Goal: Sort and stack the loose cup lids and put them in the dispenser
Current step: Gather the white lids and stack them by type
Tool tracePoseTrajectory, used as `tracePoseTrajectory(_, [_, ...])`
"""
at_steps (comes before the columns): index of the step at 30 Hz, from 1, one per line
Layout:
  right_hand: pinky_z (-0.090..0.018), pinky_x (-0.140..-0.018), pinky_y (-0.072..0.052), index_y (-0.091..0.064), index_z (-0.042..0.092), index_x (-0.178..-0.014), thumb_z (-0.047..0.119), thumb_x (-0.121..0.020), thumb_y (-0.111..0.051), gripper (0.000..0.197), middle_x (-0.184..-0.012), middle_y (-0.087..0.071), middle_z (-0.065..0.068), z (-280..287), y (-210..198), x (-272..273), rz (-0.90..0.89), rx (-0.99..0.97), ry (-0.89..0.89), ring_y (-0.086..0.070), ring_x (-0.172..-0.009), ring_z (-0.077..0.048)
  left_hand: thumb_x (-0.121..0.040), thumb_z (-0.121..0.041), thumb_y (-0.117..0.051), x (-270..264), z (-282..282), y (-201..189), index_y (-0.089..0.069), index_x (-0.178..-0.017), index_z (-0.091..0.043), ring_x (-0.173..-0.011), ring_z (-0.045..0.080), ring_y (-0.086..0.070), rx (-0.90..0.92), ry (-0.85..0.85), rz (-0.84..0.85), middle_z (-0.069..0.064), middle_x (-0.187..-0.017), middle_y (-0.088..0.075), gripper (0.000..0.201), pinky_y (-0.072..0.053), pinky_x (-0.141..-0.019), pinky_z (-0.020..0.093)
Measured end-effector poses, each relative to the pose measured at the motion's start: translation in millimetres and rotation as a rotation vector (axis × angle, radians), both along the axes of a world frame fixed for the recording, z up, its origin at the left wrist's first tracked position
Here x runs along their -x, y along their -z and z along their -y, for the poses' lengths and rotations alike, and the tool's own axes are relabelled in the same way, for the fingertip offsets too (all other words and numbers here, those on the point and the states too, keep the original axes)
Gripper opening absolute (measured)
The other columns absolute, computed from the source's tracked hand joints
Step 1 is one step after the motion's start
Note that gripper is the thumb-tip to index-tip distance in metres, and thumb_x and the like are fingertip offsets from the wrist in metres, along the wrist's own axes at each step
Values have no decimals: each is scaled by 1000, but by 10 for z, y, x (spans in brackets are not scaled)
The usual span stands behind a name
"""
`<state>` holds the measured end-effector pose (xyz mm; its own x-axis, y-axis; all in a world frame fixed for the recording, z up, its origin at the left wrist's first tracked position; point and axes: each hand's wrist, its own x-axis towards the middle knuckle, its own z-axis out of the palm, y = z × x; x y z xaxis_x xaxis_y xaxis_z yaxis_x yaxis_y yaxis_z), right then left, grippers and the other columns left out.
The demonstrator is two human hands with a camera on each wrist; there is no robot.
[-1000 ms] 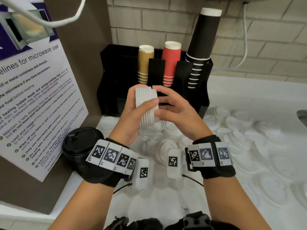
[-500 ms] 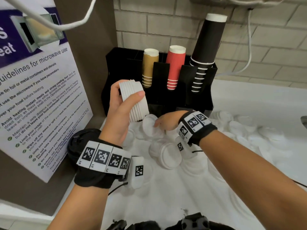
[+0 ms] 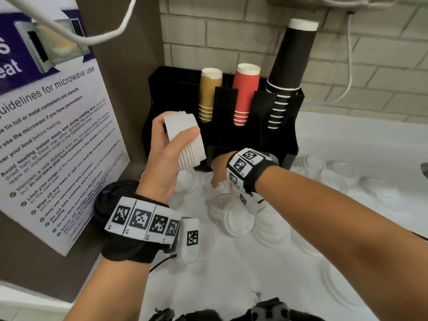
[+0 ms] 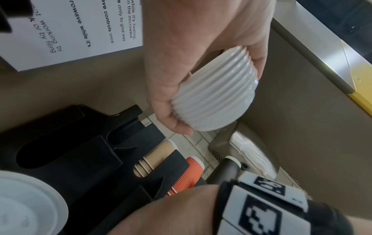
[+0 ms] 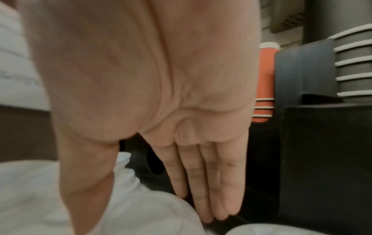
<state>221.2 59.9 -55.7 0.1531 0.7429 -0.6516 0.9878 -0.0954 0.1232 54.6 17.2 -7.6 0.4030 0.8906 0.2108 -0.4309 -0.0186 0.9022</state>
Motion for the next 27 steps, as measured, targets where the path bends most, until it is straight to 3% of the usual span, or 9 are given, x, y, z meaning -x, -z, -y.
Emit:
tracePoseTrajectory(2, [-27, -59, -44, -61, 8, -109, 54, -82, -64, 54, -91, -62, 1, -103, 161, 23, 47, -7, -63, -57, -73, -14, -73, -28, -64, -8, 6, 6, -46, -116, -28, -103, 13, -57, 0, 6, -7, -4, -113, -54, 46, -53, -73, 26])
tracePoseTrajectory(3, [-30, -71, -49, -57, 9, -121, 60, -77, -66, 68, -101, -62, 0, -139, 228, 30, 68, -41, -96, -60, -86, -17, -73, -28, -64, -11, 10, 8, -47, -116, -28, -103, 13, -57, 2, 10, -10, -4, -112, -55, 46, -53, -73, 26])
tracePoseTrajectory(5, [-41, -96, -47, -42, 14, -138, 69, -65, -69, 95, -130, -55, -5, -194, 333, 40, 86, -138, -161, -55, -114, -25, -73, -28, -64, -13, 15, 12, -47, -116, -28, -102, 13, -58, 7, 14, -12, -3, -112, -55, 46, -53, -71, 25])
tracePoseTrajectory(6, [-46, -99, -45, -38, 18, -141, 73, -59, -69, 104, -136, -50, -5, -226, 386, 26, 87, -167, -203, -52, -119, -27, -73, -28, -64, -11, 14, 14, -47, -115, -28, -102, 13, -58, 11, 12, -11, -3, -112, -55, 46, -54, -70, 24])
tracePoseTrajectory(9, [-48, -91, -49, -43, 23, -137, 76, -48, -69, 106, -129, -55, -3, -252, 506, -9, 116, -223, -292, -55, -113, -28, -73, -29, -65, -3, 6, 26, -47, -117, -27, -102, 14, -58, 17, 4, -16, -2, -113, -55, 47, -54, -71, 26])
tracePoseTrajectory(14, [-36, -74, -53, -43, 23, -132, 56, -56, -70, 87, -115, -59, -3, -121, 247, 34, 20, -159, -179, -57, -93, -21, -73, -30, -66, 38, -21, 58, -48, -116, -29, -100, 12, -60, 8, -15, -31, -4, -110, -56, 46, -54, -74, 28])
tracePoseTrajectory(17, [-43, -84, -57, -35, 31, -137, 45, -59, -77, 90, -118, -59, -3, 11, -148, -28, -228, -141, -29, -63, -99, -23, -74, -29, -66, 51, -30, 81, -49, -114, -28, -98, 10, -60, 0, -20, -33, -5, -108, -57, 44, -53, -77, 28])
tracePoseTrajectory(22, [-35, -80, -59, -42, 34, -124, 18, -75, -78, 63, -119, -54, 1, 448, -508, -226, -862, -409, 267, -62, -102, -19, -73, -29, -67, 23, -10, 127, -49, -115, -27, -98, 7, -60, 5, -11, -43, -7, -107, -57, 45, -52, -74, 24])
tracePoseTrajectory(27, [-39, -87, -56, -50, 38, -122, 17, -80, -71, 52, -115, -59, -10, 889, -544, -254, -1348, -679, 420, -63, -106, -22, -73, -31, -67, -95, 59, 190, -50, -114, -28, -108, 15, -60, 39, 35, -59, -1, -115, -58, 45, -54, -76, 27])
